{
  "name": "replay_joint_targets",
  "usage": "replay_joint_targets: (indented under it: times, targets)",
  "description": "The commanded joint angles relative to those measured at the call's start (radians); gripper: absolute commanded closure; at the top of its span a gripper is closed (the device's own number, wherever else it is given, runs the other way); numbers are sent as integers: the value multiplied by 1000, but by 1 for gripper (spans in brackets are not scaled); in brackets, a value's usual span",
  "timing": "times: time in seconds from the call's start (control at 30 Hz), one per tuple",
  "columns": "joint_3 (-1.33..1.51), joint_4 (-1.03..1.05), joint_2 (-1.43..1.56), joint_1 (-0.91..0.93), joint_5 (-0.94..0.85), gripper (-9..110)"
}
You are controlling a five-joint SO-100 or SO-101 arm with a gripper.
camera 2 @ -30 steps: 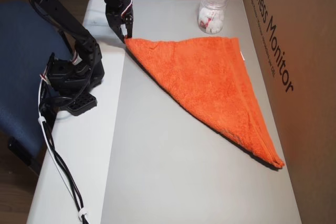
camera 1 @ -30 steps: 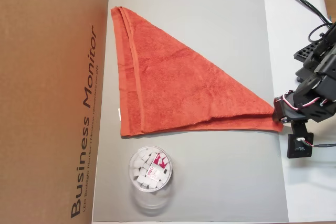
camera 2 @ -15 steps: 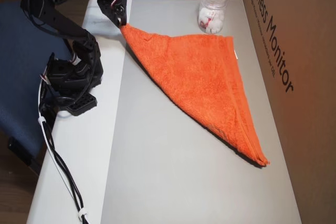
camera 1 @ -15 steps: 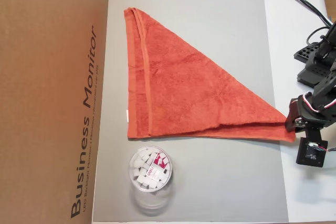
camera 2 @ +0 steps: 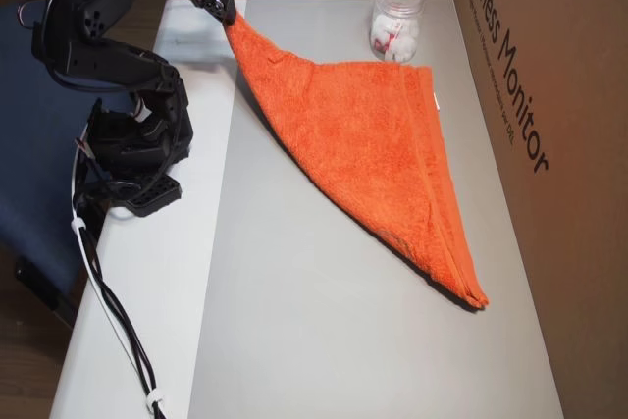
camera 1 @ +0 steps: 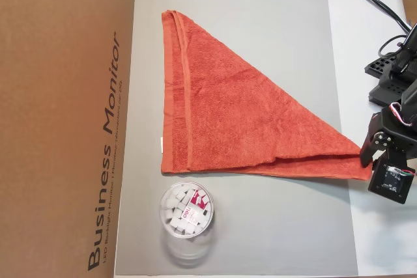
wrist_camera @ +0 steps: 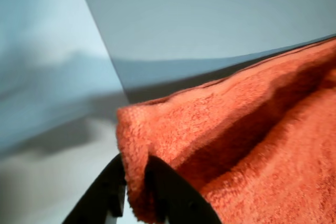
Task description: Fold the blanket.
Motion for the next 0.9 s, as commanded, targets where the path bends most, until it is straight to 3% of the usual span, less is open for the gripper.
replay_joint_targets:
  times: [0.0, 0.47, 0.87]
  targets:
    - [-37, 3, 63, 28, 6, 102]
    - [-218, -2, 127, 195, -3, 102]
    - [-356, -14, 94, 468, 5, 102]
